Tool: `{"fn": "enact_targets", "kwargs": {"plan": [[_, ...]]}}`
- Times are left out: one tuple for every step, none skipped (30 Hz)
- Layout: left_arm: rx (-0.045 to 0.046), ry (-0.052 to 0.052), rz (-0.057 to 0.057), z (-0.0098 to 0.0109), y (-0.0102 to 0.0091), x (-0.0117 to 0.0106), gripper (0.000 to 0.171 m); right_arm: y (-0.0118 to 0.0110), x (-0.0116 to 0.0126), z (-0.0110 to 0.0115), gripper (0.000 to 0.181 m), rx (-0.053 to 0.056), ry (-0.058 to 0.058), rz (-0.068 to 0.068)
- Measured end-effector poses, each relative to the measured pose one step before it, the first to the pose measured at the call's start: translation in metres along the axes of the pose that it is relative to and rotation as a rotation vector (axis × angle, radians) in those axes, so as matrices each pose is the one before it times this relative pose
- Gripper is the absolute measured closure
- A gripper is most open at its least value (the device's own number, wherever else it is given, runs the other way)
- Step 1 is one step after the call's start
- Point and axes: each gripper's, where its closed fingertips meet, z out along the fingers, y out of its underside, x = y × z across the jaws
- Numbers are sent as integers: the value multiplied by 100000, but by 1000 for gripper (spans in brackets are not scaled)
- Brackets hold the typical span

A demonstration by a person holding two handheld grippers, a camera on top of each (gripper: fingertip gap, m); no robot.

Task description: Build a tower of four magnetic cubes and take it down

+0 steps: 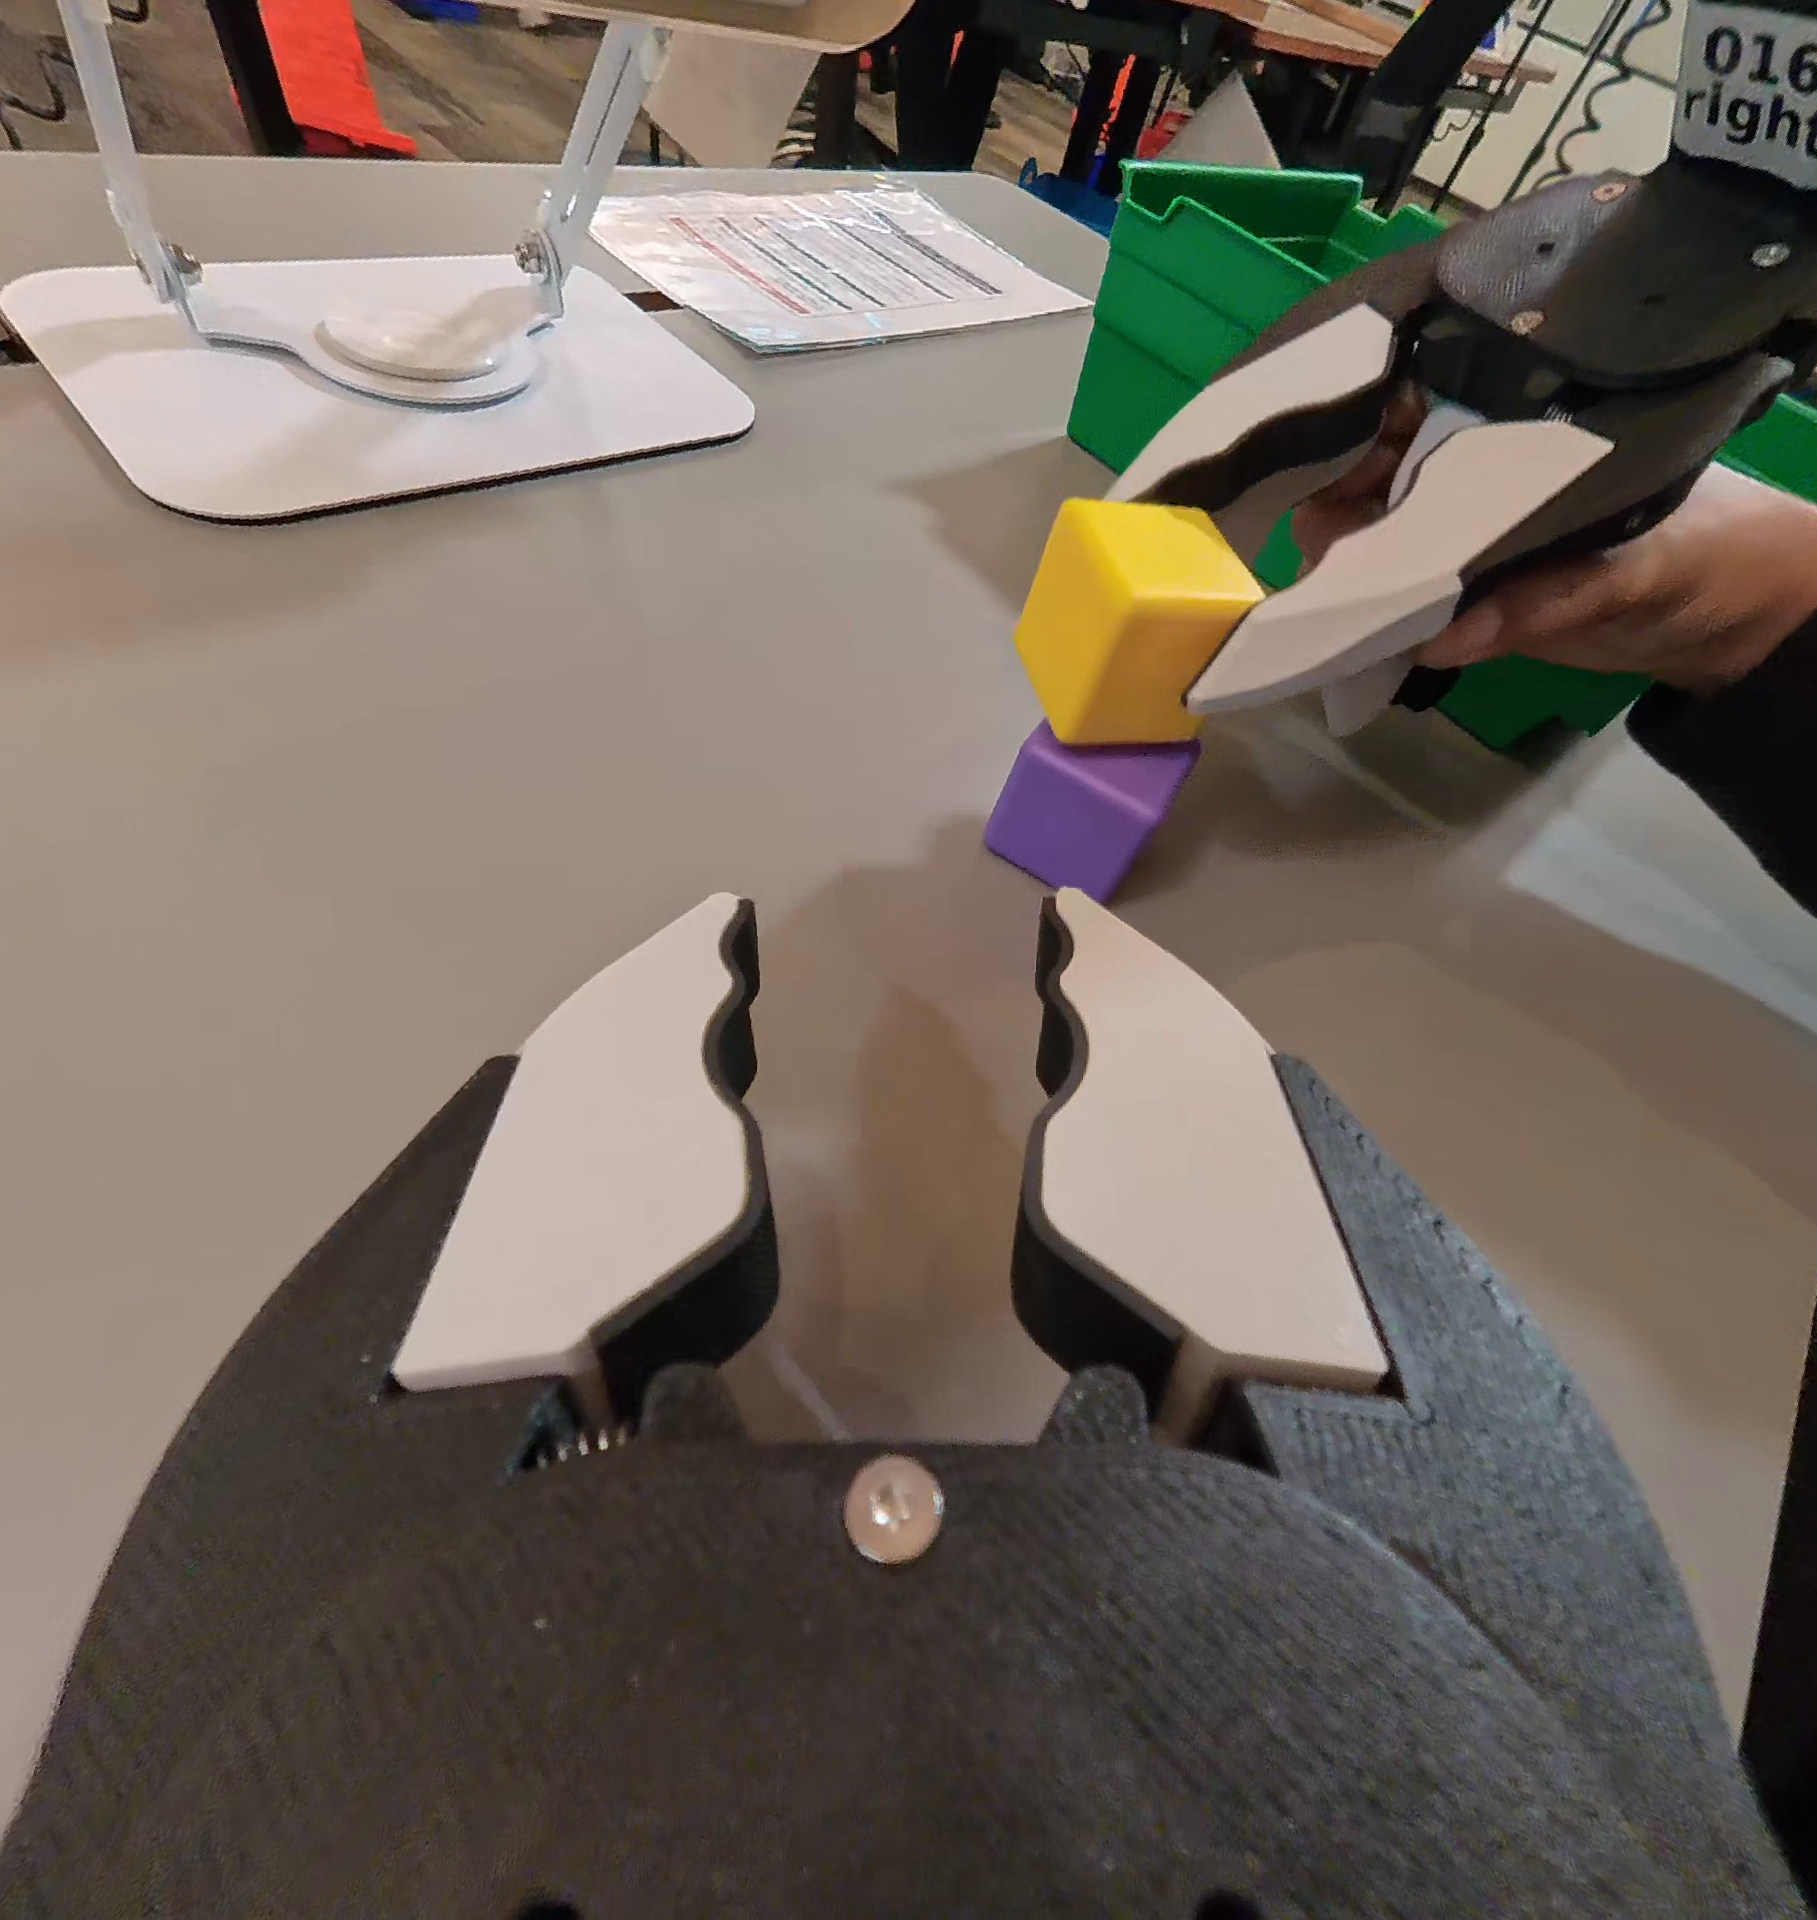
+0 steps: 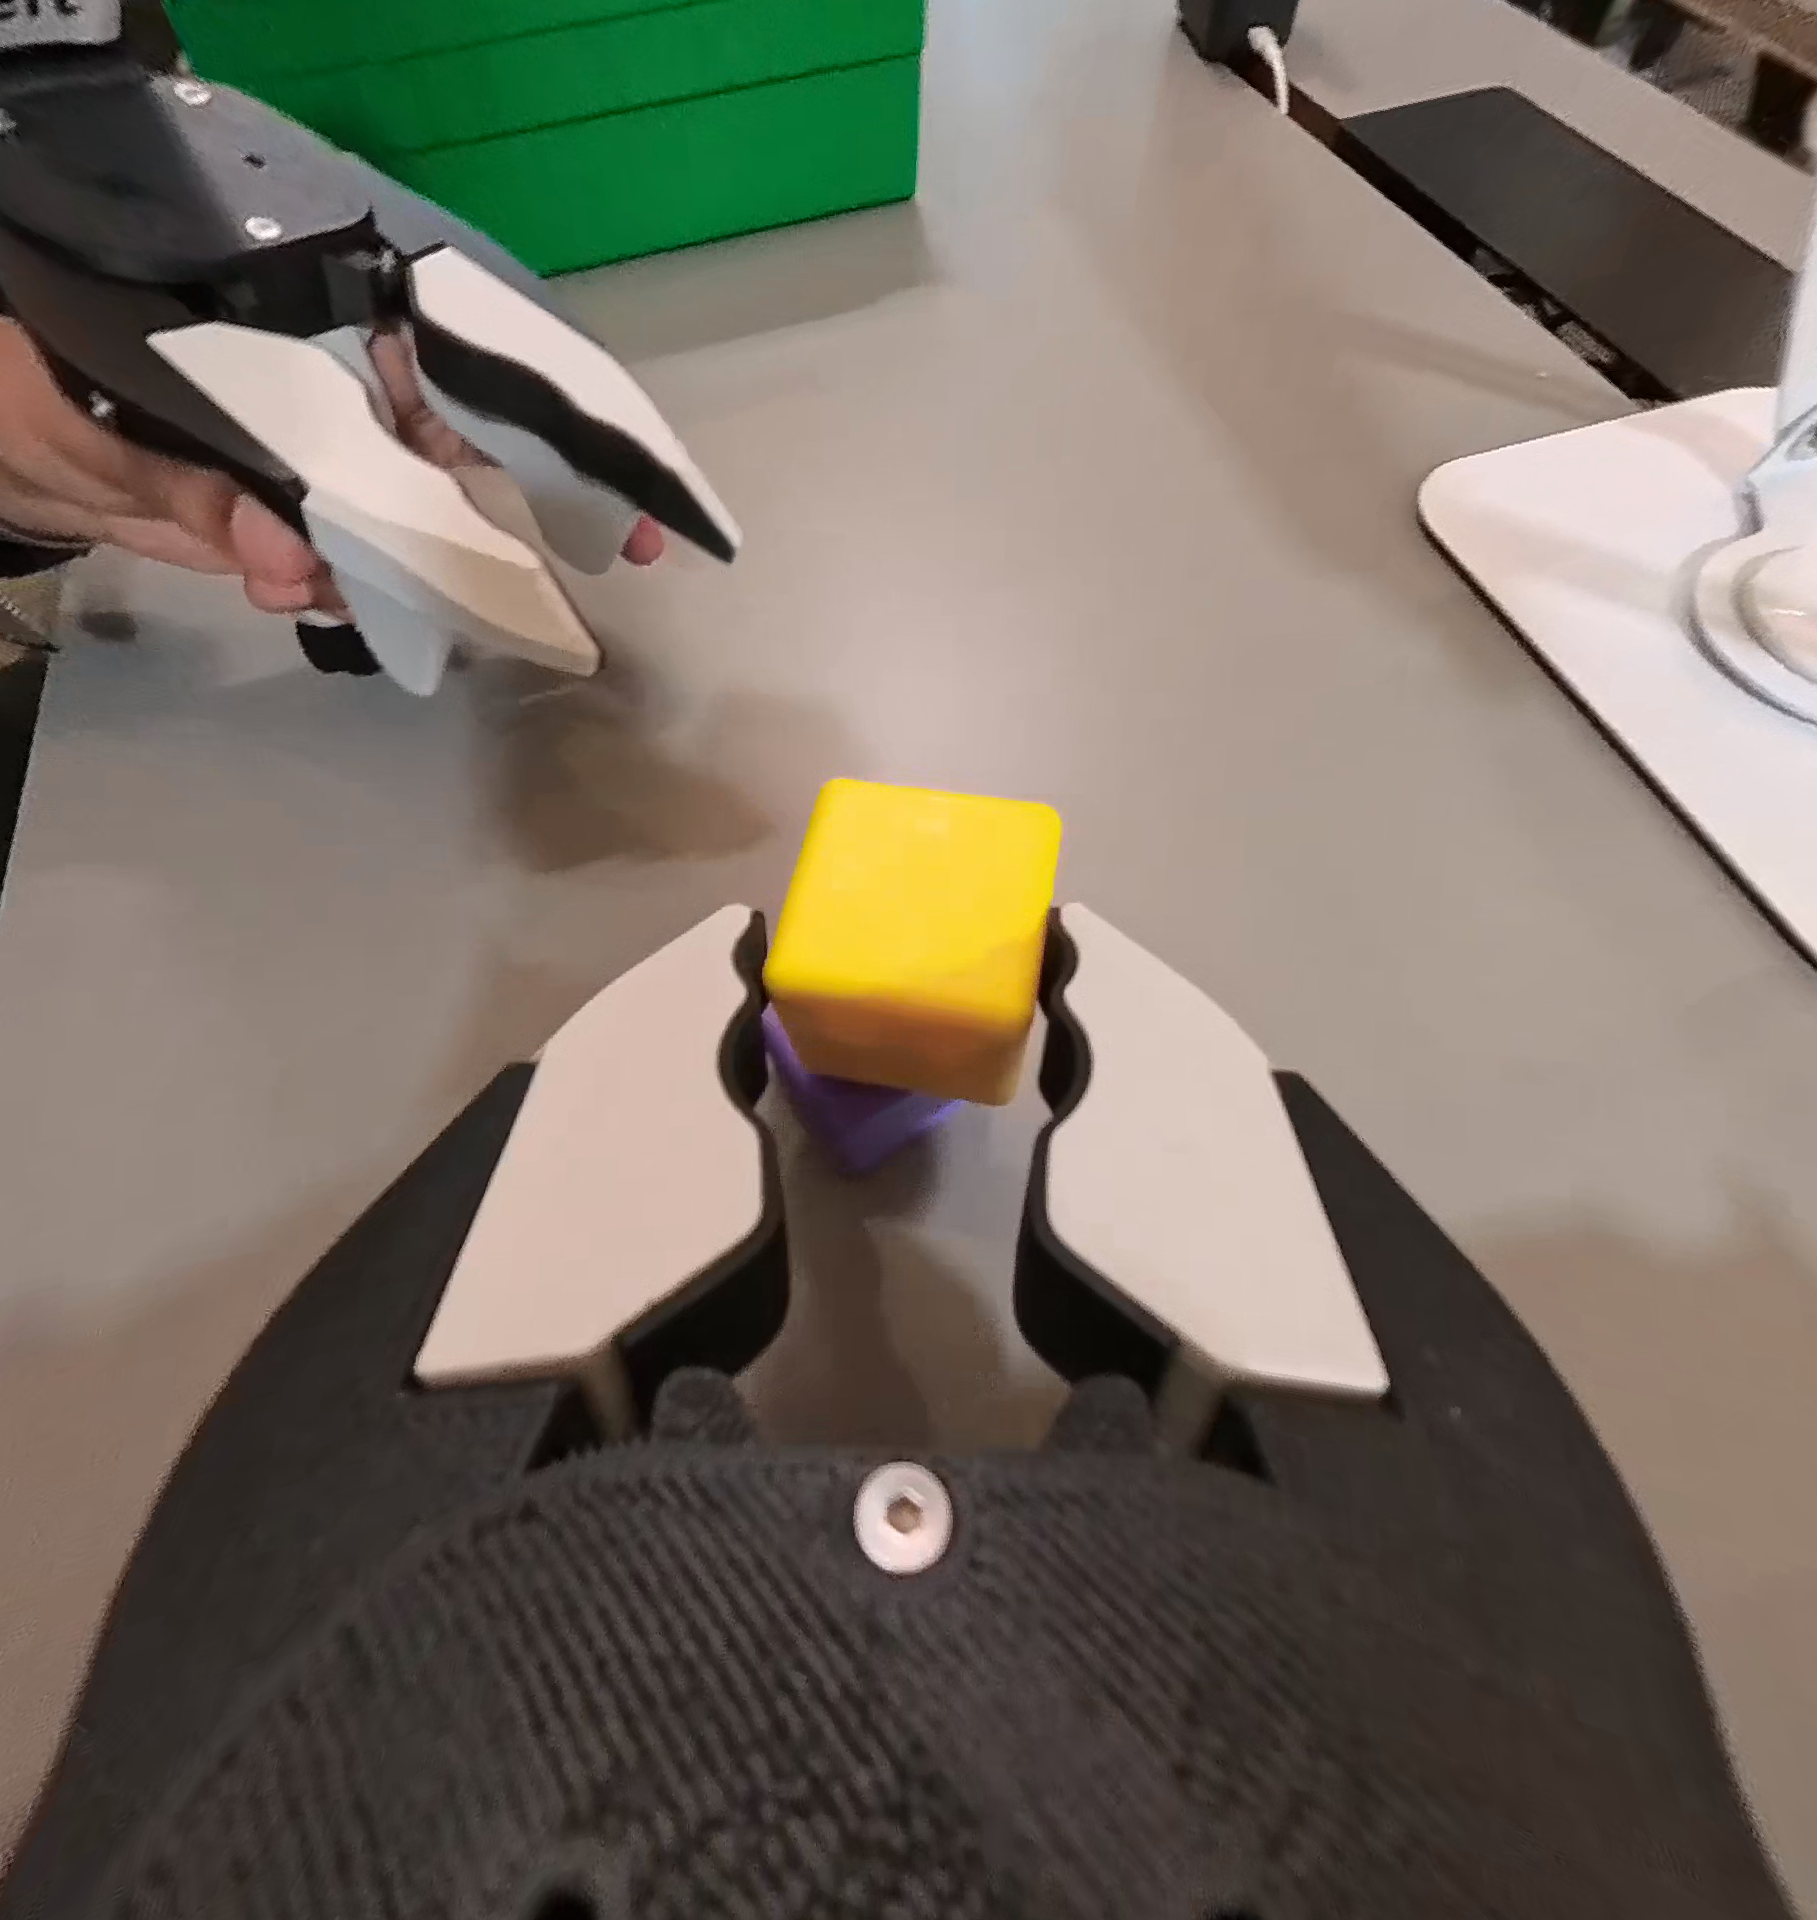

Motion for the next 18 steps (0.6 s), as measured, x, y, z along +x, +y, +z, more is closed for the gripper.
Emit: {"fn": "enact_targets", "kwargs": {"plan": [[50,172,32,29,-29,62,119,96,-383,12,130,218,-1183,-1385],[-82,187,156,44,-8,71,119,56,-339,-7,130,219,-1031,-1006],[-137,178,228,42,1,74,119,16,-266,-12,130,259,-943,-775],[-148,91,207,66,11,49,119,-8,-214,-11,130,235,-793,-689],[-193,216,172,68,27,75,119,21,-152,5,130,-114,-785,-171],[-314,227,145,73,53,54,119,67,-138,6,130,-537,-772,351],[-432,257,150,88,71,64,119,96,-168,16,130,-657,-747,267],[-547,315,167,89,81,69,119,67,-182,39,130,-432,-530,121],[-601,460,159,95,107,93,119,-1,-93,55,130,-21,330,231],[-604,724,145,103,96,149,119,-49,-36,78,130,125,895,16],[-693,1010,115,135,115,200,118,-72,-38,101,130,103,1046,-84],[-1043,1331,160,176,172,273,118,-83,-8,125,130,-98,1349,96],[-1737,1692,336,212,240,341,119,-87,26,115,130,-268,1569,88],[-2079,1951,934,231,247,414,118,-112,-91,112,130,-234,905,-76],[-2065,969,1518,217,239,303,118,-122,-223,105,130,-90,-54,-111],[-1814,-82,1790,195,189,176,117,-147,-344,91,130,179,-732,-307],[-1613,41,1886,174,165,213,116,-154,-363,63,130,463,-730,-250],[-1733,520,2065,208,173,281,115,-135,-306,67,130,350,-406,53]]}}
